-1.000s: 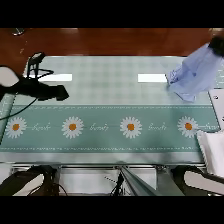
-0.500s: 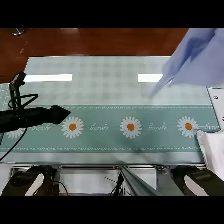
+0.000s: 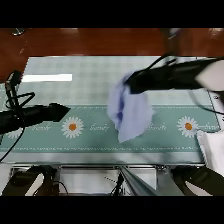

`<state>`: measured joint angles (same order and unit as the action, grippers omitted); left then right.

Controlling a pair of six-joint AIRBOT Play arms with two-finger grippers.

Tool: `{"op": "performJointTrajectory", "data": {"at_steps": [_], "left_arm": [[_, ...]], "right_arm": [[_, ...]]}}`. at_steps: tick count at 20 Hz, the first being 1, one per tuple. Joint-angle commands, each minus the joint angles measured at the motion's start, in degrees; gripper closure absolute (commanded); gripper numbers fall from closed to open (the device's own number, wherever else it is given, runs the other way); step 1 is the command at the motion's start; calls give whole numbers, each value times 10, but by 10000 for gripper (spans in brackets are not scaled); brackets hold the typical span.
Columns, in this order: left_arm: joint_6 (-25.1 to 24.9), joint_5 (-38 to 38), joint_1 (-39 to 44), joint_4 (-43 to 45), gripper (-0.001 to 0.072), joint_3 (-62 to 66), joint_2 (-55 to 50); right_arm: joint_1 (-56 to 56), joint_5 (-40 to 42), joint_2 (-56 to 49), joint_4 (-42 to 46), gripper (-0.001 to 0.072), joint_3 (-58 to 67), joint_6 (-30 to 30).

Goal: Fold the shirts.

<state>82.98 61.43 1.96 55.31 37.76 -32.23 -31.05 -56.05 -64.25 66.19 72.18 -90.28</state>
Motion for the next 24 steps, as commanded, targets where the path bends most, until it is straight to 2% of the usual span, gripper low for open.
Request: {"op": "performJointTrajectory", "data": {"at_steps": [1, 2, 3, 6, 9, 11, 13, 16, 17, 19, 21, 24], "left_arm": [[0, -3, 0, 4, 4, -1, 0], [0, -3, 0, 3, 4, -1, 1], [0, -3, 0, 4, 4, 0, 1], [1, 16, 0, 14, 4, 1, 1], [19, 111, -3, 26, 4, -2, 0], [48, 141, 0, 22, 4, -42, 0], [41, 93, 2, -49, 5, -112, -11], [-111, -10, 29, -305, 5, -192, -102], [-141, -42, 57, -337, 5, -187, -140], [-176, -126, 145, -348, 5, -150, -228], [-178, -181, 218, -348, 5, -88, -318], [-178, -191, 256, -348, 5, 16, -432]], "right_arm": [[-60, 93, -132, -131, 507, -50, -10], [-59, 91, -156, -179, 155, -49, 4], [-47, 73, -166, -208, 82, -41, 35], [76, -65, -134, -183, 83, 23, 57], [264, -168, -31, -48, 84, 35, 57], [391, -185, 50, 33, 84, -33, 56], [493, -155, 122, 14, 95, -162, 52], [549, -115, 192, -40, 95, -350, 72], [548, -108, 203, -55, 95, -389, 77], [548, -108, 210, -88, 95, -441, 95], [548, -108, 210, -101, 95, -464, 100], [548, -115, 210, -105, 95, -467, 101]]}}
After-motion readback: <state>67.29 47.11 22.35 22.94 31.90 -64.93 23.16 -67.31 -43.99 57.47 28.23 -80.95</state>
